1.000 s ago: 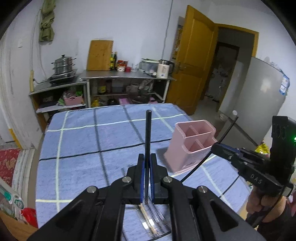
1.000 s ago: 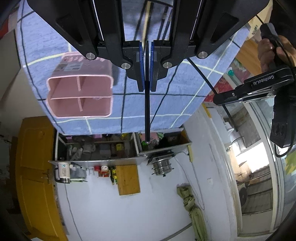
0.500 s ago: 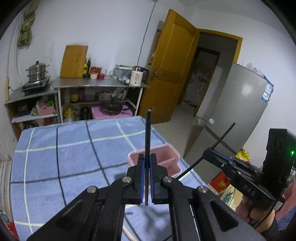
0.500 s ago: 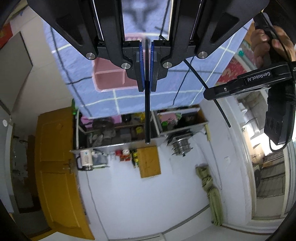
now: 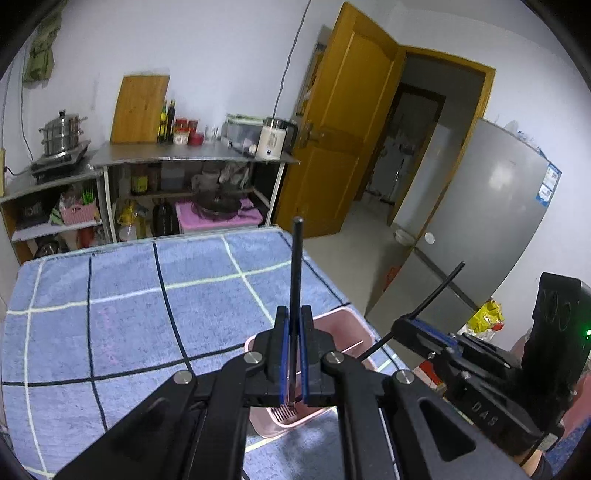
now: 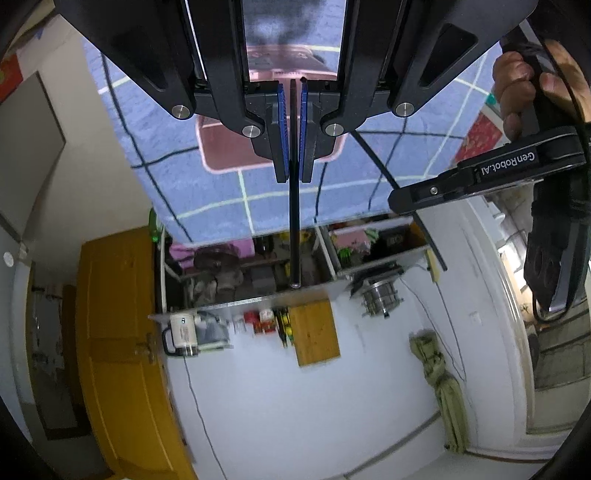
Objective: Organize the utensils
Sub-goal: 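Lift both held chopsticks upright and carry them over the pink holder, then open the left gripper while the right gripper opens, dropping chopsticks into holder, then move both grippers back down to the remaining chopsticks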
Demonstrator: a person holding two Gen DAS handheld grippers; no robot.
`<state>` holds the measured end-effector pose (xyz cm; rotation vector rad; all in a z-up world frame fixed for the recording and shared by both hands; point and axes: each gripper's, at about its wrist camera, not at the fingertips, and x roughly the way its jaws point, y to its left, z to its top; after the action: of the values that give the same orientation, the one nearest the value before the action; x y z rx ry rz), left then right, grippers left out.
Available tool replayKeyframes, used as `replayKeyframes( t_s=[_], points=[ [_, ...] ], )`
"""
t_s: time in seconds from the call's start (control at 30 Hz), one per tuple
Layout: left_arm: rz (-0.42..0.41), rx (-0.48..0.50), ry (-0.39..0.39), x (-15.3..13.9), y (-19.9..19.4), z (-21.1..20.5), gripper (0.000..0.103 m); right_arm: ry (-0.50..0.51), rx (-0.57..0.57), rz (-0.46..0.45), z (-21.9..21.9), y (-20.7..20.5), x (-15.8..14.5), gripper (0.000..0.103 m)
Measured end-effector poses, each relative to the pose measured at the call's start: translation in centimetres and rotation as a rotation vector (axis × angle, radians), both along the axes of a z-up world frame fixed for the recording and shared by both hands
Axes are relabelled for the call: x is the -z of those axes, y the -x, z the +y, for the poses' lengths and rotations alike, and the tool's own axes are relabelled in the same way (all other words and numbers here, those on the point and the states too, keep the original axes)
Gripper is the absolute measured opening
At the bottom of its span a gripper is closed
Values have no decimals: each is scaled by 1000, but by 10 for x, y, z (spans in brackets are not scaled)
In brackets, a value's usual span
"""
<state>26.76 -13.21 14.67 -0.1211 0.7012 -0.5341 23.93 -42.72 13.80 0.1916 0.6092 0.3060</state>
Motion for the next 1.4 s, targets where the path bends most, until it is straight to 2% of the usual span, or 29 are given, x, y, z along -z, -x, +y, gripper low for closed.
replayKeyframes(
  t_s=[0.2, 0.4, 0.5, 0.57, 0.63, 0.7, 0.9, 1.03, 1.17, 1.33, 1.4],
  points=[
    [56, 12, -38, 34, -15, -11, 5, 13, -19, 77, 4, -20, 32, 5],
    [42, 5, -26, 37, -18, -7, 7, 16, -5, 81, 2, -24, 39, 6],
    [19, -1, -6, 31, -14, -1, 16, 18, 6, 68, 1, -20, 37, 6],
    [-2, -9, 6, 26, -10, 4, 20, 15, 17, 49, -1, -15, 33, 14],
    [-23, -21, 20, 22, -5, 10, 30, 14, 27, 32, -3, -11, 28, 21],
    [-51, -32, 31, 15, 4, 17, 38, 13, 36, 16, -6, -4, 23, 25],
    [-130, -82, 37, 0, 38, 45, 41, -5, 59, -27, -13, 22, 12, 27],
    [-159, -139, 20, 0, 65, 67, 57, -4, 48, -62, -8, 45, 5, 27],
    [-186, -190, -17, 4, 89, 85, 57, -4, 14, -79, 4, 68, 2, 27],
    [-214, -235, -25, 11, 120, 103, 57, 11, -19, -102, 15, 92, 2, 27],
    [-219, -249, -38, 16, 129, 107, 60, 26, -28, -111, 20, 102, 6, 27]
  ],
)
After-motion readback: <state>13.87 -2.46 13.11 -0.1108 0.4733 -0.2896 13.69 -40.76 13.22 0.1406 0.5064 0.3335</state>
